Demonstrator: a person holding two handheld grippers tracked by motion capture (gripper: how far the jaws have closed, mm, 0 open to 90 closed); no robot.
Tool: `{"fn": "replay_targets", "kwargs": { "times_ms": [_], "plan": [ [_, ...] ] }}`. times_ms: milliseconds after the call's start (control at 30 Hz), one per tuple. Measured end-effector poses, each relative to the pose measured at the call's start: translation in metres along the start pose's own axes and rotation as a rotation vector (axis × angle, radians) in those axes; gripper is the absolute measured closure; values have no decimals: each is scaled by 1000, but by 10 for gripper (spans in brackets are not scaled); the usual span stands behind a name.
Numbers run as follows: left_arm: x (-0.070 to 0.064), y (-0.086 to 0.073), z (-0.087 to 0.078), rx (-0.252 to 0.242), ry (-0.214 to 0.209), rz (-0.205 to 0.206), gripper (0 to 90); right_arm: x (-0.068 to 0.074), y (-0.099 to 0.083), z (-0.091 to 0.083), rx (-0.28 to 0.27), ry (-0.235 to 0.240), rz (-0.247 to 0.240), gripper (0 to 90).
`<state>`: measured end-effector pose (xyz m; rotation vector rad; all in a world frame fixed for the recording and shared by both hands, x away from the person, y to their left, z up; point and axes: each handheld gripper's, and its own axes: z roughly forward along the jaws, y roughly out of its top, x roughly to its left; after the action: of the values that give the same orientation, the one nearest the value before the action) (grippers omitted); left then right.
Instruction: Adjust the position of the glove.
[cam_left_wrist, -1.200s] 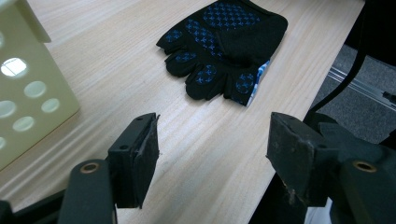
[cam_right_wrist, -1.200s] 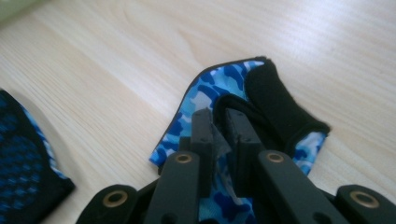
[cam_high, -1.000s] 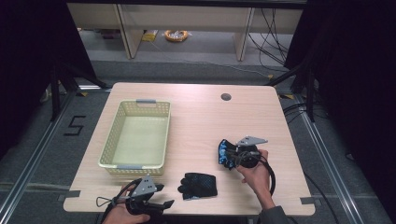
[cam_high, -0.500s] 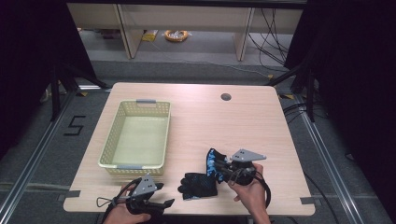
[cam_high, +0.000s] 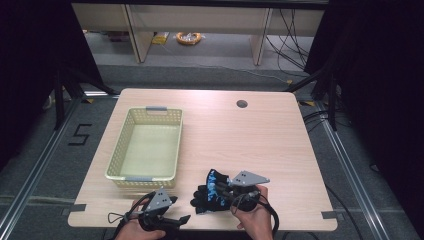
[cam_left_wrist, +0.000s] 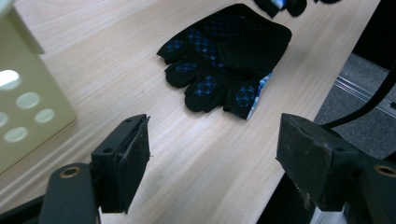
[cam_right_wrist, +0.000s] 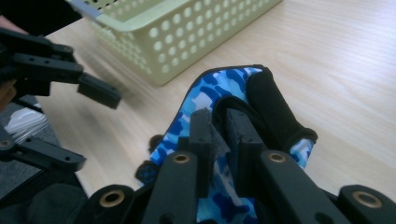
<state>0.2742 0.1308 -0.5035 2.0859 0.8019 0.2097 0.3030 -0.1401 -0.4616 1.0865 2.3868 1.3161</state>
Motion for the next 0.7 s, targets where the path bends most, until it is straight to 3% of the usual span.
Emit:
{"fn": "replay_targets", "kwargs": {
  "times_ms": [100,133,200,300,333,433,467,500,533,700],
  "plan": [
    [1,1,0,2,1,23,250,6,-1,4,1,7,-1,815],
    [0,0,1,-7,0,10,250,8,-2,8,2,14,-17,814],
    [0,0,1,-4,-1,10,250,12,-3,8,7,-4,8,814],
    [-1,0,2,-7,2,3,251,13,-5,14,26,-8,-17,812],
    [2,0,1,22,9,40,252,15,-8,19,45,-8,-21,810],
    [1,0,2,14,5,25,255,15,-11,23,58,-5,-12,806],
    [1,0,1,41,-1,16,255,15,-12,26,58,-2,-15,804],
    [-1,-1,3,6,6,6,256,16,-13,27,68,4,-1,798],
    [-1,-1,3,20,-2,22,258,16,-15,31,79,5,-6,789],
    [-3,-2,7,38,-1,23,266,20,-18,36,95,4,-17,798]
  ]
}}
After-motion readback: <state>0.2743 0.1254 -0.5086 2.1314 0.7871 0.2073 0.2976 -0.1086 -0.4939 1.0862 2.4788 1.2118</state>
